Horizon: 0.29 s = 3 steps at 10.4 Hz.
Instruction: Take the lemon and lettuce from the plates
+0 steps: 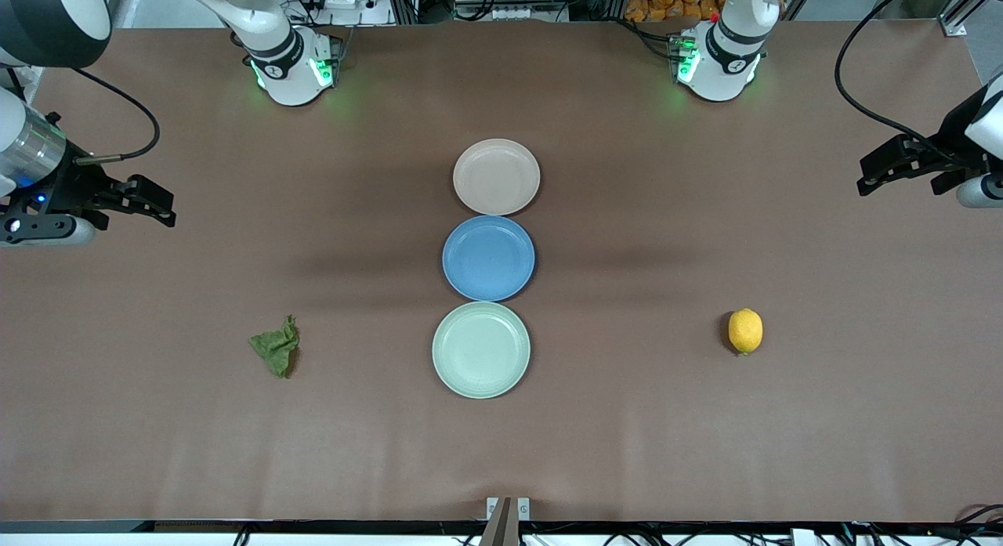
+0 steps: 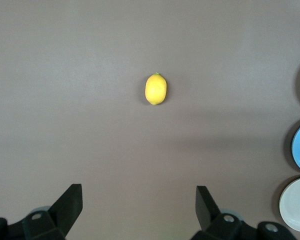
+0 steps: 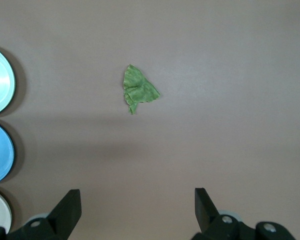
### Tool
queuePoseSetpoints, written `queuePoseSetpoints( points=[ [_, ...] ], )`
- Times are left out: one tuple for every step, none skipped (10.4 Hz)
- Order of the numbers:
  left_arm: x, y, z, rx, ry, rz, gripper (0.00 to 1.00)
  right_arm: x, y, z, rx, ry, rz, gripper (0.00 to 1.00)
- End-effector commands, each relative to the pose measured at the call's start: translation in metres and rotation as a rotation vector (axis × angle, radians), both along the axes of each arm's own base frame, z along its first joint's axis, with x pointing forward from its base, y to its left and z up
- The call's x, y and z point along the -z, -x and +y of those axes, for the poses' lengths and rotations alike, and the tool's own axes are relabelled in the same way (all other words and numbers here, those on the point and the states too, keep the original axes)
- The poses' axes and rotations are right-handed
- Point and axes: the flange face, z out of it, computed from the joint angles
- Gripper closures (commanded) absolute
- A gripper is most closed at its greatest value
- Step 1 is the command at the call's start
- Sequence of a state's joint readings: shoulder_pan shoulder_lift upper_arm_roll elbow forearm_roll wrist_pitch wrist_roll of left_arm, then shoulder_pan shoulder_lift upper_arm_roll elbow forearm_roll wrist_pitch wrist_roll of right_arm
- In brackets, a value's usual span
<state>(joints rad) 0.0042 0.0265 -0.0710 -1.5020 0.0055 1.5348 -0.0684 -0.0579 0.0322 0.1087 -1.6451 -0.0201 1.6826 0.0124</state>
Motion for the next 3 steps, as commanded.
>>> queuePoseSetpoints(
  points=[
    [-0.0046,0.0011,-0.0012,0.018,0.016,-0.002,0.0,-0.0037,0.0098,-0.0015,0.007,-0.023,-0.006,0.0],
    [-0.0038,0.0006,-0.0014,0.018,0.018,0.0,0.0,-0.0023,0.0094,-0.0009,0.014,-0.029,0.001,0.0],
    [-0.0032,-0.0002,-0.0012,0.018,0.017,-0.002,0.0,-0.0023,0.009,-0.001,0.02,-0.029,0.005,0.0]
  ],
)
